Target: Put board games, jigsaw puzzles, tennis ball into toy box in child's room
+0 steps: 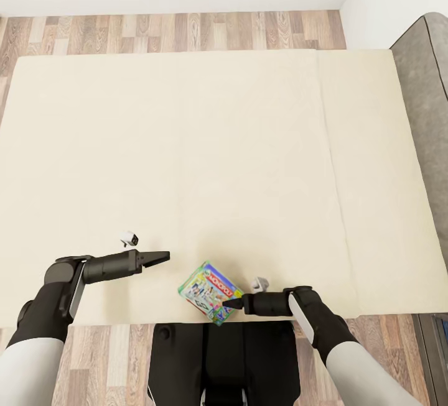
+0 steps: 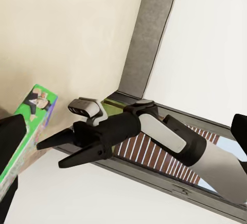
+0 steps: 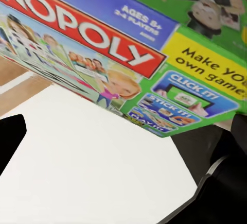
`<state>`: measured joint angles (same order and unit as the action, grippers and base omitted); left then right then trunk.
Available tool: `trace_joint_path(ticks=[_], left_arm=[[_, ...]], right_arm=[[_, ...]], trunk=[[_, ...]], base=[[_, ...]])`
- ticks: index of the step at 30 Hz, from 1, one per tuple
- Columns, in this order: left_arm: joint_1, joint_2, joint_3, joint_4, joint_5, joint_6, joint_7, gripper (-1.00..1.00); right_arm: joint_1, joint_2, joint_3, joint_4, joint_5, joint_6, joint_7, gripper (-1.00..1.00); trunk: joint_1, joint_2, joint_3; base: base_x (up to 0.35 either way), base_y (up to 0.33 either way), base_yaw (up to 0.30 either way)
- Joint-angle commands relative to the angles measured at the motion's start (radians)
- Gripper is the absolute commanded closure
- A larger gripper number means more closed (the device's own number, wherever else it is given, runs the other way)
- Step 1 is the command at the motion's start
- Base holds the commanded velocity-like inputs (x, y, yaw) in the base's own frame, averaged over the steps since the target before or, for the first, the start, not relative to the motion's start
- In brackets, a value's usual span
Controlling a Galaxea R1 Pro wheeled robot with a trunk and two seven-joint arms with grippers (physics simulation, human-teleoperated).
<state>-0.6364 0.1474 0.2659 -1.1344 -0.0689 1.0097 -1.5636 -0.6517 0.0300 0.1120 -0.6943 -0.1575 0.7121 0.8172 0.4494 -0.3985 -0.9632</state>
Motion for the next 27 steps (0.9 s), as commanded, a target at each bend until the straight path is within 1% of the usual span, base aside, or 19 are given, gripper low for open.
trace_joint_path(ticks=[1, 27], left_arm=[[0.0, 0.0, 0.001, -0.001, -0.007, 0.01, -0.007, -1.0], [-0.001, 0.0, 0.001, -0.001, -0.008, 0.01, -0.007, -1.0]], right_arm=[[0.0, 0.0, 0.002, -0.001, -0.009, 0.008, -0.003, -1.0], [0.0, -0.001, 0.005, 0.003, -0.007, 0.007, -0.008, -1.0]], trunk=[[0.001, -0.002, -0.001], [0.001, -0.002, -0.001]], base=[[0.0, 0.0, 0.0], [0.0, 0.0, 0.0]])
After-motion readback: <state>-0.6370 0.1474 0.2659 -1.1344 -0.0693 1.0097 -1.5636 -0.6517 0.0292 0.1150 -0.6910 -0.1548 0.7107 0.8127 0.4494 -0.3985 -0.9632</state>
